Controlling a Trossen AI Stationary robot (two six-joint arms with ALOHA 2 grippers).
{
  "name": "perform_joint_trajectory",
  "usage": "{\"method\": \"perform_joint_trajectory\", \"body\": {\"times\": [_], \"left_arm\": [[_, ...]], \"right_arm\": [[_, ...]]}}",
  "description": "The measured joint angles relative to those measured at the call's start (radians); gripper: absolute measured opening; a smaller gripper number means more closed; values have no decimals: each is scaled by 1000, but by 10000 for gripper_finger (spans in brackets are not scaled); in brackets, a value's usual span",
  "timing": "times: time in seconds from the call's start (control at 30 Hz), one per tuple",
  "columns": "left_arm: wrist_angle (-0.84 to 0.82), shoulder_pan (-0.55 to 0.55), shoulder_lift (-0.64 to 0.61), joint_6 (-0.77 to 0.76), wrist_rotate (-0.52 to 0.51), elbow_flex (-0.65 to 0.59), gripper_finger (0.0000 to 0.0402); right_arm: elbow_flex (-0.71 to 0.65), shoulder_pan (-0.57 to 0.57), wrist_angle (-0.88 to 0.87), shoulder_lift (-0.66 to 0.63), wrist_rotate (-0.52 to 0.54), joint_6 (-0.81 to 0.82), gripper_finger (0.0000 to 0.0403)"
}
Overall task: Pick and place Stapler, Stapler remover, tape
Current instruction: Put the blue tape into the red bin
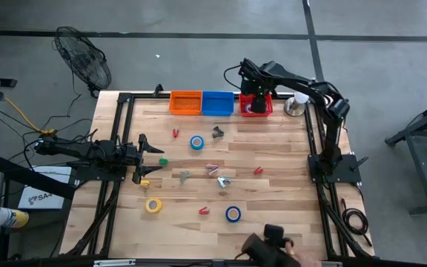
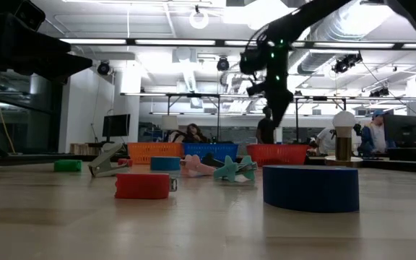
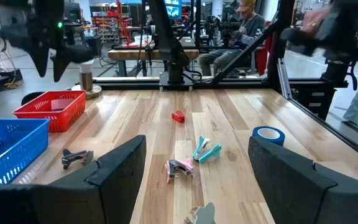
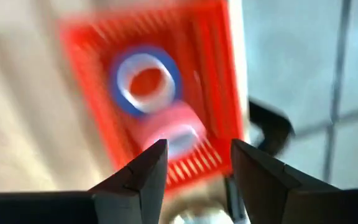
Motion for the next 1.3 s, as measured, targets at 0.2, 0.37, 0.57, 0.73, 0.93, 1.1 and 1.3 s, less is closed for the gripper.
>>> {"method": "perform_joint_trajectory", "body": {"times": [0.2,0.37,0.57,0.73,0.93,1.1,1.3], "left_arm": [[0,0,0,0,0,0,280],[0,0,0,0,0,0,280],[0,0,0,0,0,0,280],[0,0,0,0,0,0,280],[0,0,0,0,0,0,280],[0,0,0,0,0,0,280],[0,0,0,0,0,0,280]], "right_arm": [[0,94,90,-10,-157,-107,168],[0,210,202,-10,-144,-157,168],[0,325,260,-10,-152,-165,167],[0,399,329,3,-222,-162,167],[-5,448,438,90,-286,-143,167],[-3,466,573,139,-298,-149,167],[-3,467,629,184,-351,-144,167]]}}
